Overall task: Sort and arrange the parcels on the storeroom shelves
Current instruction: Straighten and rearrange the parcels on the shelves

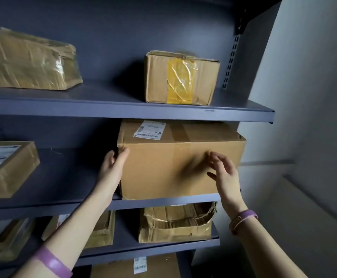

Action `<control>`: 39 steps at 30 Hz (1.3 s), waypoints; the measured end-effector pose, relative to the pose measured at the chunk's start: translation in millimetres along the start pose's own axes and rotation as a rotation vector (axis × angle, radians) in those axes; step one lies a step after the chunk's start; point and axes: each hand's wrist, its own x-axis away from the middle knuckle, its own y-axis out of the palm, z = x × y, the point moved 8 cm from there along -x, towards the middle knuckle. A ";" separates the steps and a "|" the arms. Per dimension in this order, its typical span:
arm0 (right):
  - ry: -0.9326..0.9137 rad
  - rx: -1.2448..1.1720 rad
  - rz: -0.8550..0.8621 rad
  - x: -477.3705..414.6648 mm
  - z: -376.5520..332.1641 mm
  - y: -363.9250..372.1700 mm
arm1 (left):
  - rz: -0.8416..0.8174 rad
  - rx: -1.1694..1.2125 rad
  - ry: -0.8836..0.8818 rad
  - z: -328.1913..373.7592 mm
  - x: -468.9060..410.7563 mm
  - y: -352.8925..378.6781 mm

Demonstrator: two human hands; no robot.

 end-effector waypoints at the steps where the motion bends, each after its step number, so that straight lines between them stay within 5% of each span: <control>1: -0.006 0.014 0.032 -8.3 -1.7 -11.3 | 0.028 -0.003 -0.003 0.9 -0.8 1.7; 8: -0.031 0.111 0.293 -52.9 -12.1 -64.9 | 0.109 -0.031 -0.065 10.8 -11.8 13.0; 15: 0.162 0.014 0.119 -88.2 0.0 -50.0 | 0.059 -0.026 -0.129 7.9 -15.4 15.2; 29: 0.078 -0.024 0.283 2.3 21.2 -100.7 | 0.121 0.138 0.066 -23.7 68.0 -1.9; 39: 0.022 -0.047 0.251 14.8 27.8 -109.3 | 0.101 0.209 0.036 -39.4 80.2 -2.5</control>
